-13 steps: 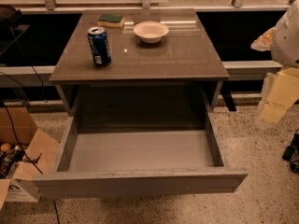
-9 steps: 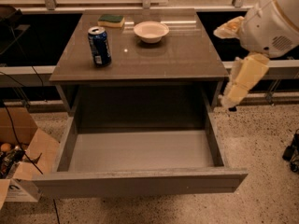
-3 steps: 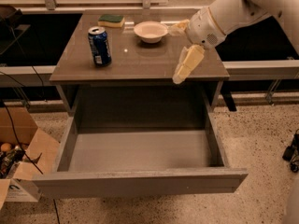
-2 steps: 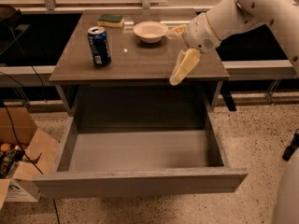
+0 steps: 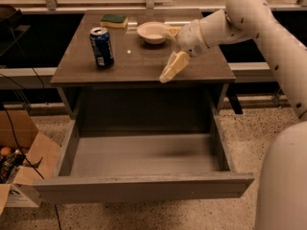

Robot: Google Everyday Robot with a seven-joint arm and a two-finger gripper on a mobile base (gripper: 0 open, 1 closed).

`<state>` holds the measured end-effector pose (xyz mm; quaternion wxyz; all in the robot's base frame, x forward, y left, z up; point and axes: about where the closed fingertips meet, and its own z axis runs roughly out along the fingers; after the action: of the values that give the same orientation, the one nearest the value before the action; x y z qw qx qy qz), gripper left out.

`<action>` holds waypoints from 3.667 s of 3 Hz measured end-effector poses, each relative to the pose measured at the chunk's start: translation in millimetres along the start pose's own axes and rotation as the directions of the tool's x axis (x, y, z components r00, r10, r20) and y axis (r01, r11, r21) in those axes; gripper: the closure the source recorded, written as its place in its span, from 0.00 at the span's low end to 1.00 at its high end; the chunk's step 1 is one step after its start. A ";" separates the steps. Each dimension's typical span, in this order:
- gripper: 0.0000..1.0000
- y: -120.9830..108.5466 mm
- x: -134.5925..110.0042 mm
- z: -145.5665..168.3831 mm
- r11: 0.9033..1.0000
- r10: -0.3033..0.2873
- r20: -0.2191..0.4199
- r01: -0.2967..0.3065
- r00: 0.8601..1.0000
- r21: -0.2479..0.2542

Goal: Place pepsi can into top drawer

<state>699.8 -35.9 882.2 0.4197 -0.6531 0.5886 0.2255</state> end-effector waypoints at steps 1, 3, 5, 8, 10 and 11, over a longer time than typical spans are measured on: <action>0.00 -19.9 -0.9 31.3 1.000 -0.006 0.045 0.005 0.999 0.021; 0.00 -33.6 -5.3 110.5 0.998 0.002 0.094 0.004 0.996 -0.066; 0.00 -32.1 -41.8 150.1 0.989 -0.063 0.123 0.078 0.990 -0.122; 0.03 -39.0 -96.9 176.8 0.977 -0.135 0.206 0.164 0.969 -0.133; 0.49 -60.0 -91.9 174.0 0.986 -0.121 0.204 0.141 0.971 -0.089; 0.72 -67.8 -90.5 159.8 0.989 -0.118 0.196 0.132 0.973 -0.059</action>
Offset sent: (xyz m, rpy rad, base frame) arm 0.0704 0.0935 -0.0463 0.0966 0.0244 0.0682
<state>778.1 143.5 885.6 0.4641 -0.6788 0.4945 0.2815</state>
